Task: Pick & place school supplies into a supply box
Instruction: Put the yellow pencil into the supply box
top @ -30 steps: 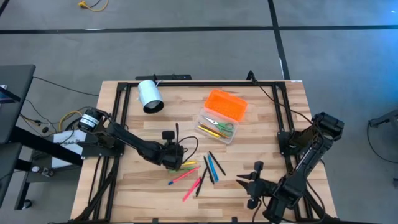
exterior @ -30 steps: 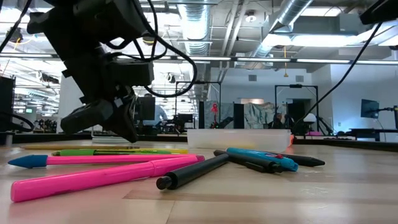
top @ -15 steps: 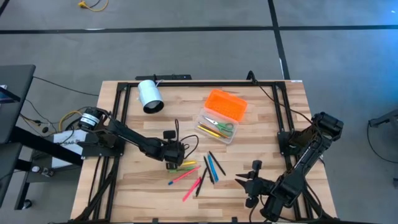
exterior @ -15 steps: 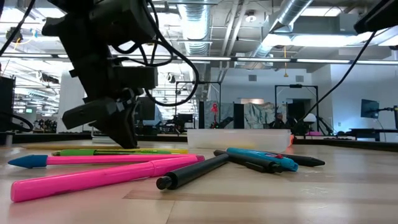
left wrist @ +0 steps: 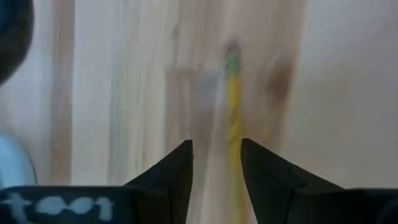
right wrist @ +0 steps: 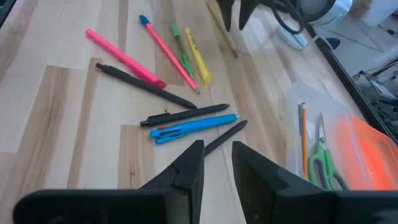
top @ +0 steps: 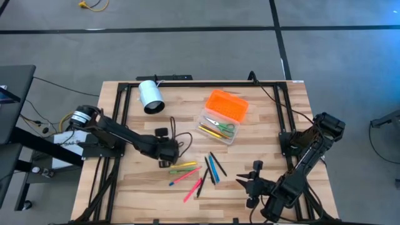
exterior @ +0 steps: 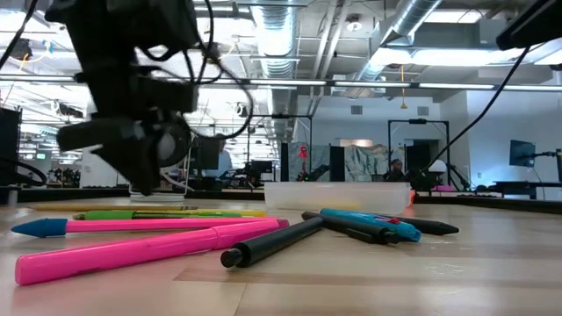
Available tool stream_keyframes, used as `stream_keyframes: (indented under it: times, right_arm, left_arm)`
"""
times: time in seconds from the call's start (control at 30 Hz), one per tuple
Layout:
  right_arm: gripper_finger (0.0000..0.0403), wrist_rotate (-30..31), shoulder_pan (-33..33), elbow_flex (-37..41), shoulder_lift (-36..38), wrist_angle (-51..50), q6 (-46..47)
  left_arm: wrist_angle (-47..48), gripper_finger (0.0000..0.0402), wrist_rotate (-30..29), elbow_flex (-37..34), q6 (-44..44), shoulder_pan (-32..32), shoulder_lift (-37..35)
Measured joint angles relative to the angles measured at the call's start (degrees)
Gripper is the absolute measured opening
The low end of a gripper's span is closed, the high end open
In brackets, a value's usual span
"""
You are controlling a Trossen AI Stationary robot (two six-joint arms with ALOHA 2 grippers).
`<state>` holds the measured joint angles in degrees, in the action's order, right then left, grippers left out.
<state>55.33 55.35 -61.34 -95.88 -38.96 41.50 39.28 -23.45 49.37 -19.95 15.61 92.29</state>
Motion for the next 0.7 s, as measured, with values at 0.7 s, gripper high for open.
stream_keyframes:
  times: [0.7]
  right_arm:
    - [0.0077, 0.00, 0.02, -0.02, 0.00, 0.34, 0.07]
  left_arm:
    - [-18.43, 0.0127, 9.14, -12.21, 2.40, -4.54, -3.82]
